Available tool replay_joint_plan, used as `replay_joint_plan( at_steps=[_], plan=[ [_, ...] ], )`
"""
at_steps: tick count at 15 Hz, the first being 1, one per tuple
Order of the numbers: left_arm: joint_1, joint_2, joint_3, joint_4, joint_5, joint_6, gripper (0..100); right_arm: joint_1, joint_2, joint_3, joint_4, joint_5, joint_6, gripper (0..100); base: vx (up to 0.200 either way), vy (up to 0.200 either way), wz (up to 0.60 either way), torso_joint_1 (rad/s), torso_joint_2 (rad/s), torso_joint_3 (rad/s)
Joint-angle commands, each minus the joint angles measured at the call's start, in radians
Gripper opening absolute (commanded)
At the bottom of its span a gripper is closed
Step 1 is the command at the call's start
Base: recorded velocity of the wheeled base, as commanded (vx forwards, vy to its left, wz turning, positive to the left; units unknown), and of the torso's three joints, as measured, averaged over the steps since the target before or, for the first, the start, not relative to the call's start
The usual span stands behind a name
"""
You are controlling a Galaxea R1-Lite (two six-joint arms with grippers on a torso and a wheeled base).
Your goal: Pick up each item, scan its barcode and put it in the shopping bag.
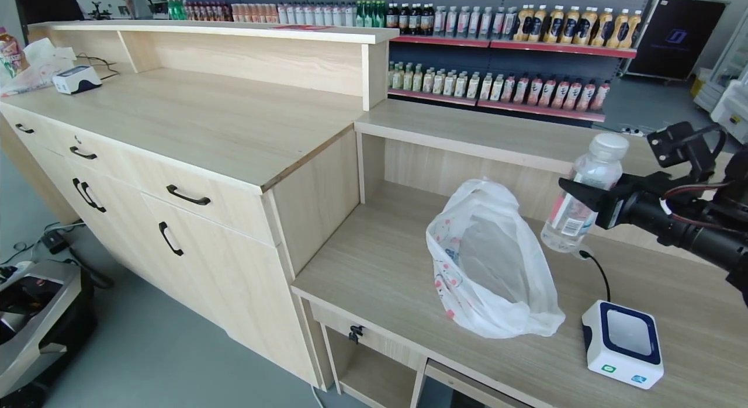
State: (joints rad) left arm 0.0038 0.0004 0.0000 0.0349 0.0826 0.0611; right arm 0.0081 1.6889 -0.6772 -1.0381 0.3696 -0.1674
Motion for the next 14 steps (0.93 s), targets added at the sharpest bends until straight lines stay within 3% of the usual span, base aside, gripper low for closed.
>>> replay_joint_plan(
  at_steps=[1, 8, 14],
  plan=[
    [0.001, 0.001, 0.0, 0.0, 0.0, 0.0, 100, 0.032, 0.287, -0.019, -0.195, 0.003, -0.009, 0, 0.0, 0.0, 0.0, 0.0, 0.0, 0.0],
    [0.001, 0.0, 0.0, 0.0, 0.0, 0.0, 100, 0.046, 0.491, -0.11, -0.335, 0.002, -0.017, 0, 0.0, 0.0, 0.0, 0.0, 0.0, 0.0],
    [0.001, 0.0, 0.0, 0.0, 0.0, 0.0, 100, 0.058, 0.572, -0.206, -0.355, 0.002, -0.017, 0, 0.0, 0.0, 0.0, 0.0, 0.0, 0.0]
  ],
)
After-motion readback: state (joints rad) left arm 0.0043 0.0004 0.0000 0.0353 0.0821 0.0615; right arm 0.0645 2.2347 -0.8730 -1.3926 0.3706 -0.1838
